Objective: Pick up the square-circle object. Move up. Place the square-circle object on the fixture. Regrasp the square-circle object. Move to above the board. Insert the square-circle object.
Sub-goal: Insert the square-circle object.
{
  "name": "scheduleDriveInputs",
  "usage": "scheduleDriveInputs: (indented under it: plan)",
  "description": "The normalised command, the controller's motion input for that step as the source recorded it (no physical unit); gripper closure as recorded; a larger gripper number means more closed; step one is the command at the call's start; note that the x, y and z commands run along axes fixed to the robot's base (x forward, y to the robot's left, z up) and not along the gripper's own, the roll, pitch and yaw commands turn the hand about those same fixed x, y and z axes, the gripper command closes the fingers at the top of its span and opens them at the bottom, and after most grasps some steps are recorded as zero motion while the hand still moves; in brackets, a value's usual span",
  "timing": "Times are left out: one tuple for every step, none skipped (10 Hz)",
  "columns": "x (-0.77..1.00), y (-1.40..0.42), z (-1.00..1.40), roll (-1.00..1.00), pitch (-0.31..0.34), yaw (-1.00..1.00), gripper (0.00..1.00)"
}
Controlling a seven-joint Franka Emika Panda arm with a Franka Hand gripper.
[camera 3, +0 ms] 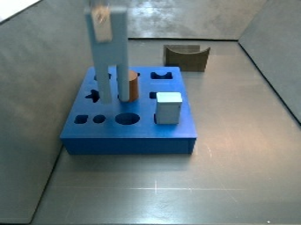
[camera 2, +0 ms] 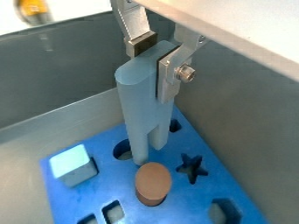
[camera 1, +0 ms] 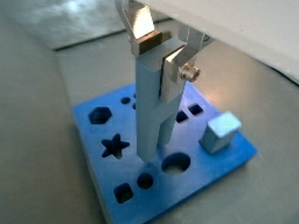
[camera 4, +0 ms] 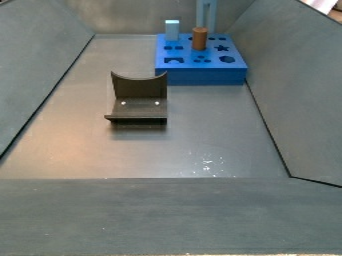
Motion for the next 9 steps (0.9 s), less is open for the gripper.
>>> scheduleDriveInputs:
  plan:
    - [-0.18, -0.03, -0.49, -0.26, -0.189, -0.8, 1.0]
    - [-0.29, -0.06, -0.11, -0.28, -0.181, -0.67, 1.0]
    - [-0.46, -0.24, 0.0, -0.08, -0.104, -0.49, 1.0]
    - [-0.69, -0.29, 0.0, 0.0, -0.106, -0.23, 1.0]
    - [-0.61, -0.16, 0.0, 0.0, -0.144, 0.0, 1.0]
    - [-0.37, 0.0, -0.06, 0.0, -0.113, 0.05, 1.0]
    - [-0.43, 0.0, -0.06, 0.0, -0.076, 0.0, 1.0]
    - [-0.52, -0.01, -0.18, -0.11, -0.079, -0.05, 1.0]
    - [-0.52, -0.15, -0.15, -0.19, -0.073, -0.11, 1.0]
